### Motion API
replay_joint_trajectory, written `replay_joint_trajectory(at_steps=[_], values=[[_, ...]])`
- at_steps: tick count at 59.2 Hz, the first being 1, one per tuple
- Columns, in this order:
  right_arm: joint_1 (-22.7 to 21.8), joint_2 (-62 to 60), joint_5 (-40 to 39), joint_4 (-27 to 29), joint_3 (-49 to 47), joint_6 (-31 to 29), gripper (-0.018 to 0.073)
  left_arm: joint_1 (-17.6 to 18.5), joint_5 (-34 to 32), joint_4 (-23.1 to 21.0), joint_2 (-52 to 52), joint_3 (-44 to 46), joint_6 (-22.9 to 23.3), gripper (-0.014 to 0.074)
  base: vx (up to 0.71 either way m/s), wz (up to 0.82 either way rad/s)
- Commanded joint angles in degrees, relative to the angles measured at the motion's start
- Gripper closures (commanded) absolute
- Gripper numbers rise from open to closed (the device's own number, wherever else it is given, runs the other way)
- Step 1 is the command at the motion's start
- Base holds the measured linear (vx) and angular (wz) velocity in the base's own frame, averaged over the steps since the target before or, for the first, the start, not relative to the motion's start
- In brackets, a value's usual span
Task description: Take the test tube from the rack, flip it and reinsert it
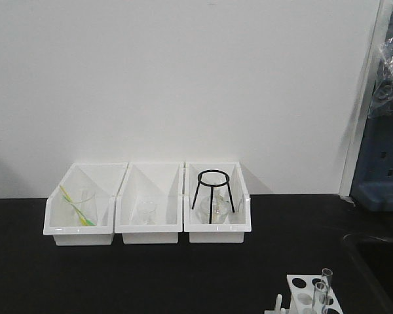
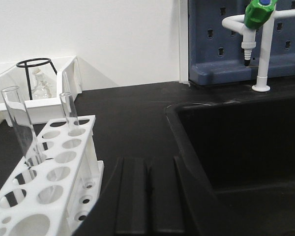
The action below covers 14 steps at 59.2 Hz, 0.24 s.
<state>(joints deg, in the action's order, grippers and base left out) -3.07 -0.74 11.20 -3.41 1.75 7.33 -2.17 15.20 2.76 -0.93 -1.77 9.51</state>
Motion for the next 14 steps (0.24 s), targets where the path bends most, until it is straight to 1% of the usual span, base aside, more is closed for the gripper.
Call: replay_joint_trajectory(at_steps=[1,14], values=[[-0.2,-0.52,-4.58,-0.66,0.02,-0.47,0.0571,0.2,-4.87,-0.26,-0.63,-0.12,0.01,0.0603,0.0,0.0],[-0.2,-0.52,-4.58,-0.44,0.02,-0.47,0.0571,0.2,-4.87,-0.26,-0.63,-0.12,0.01,0.0603,0.0,0.0]])
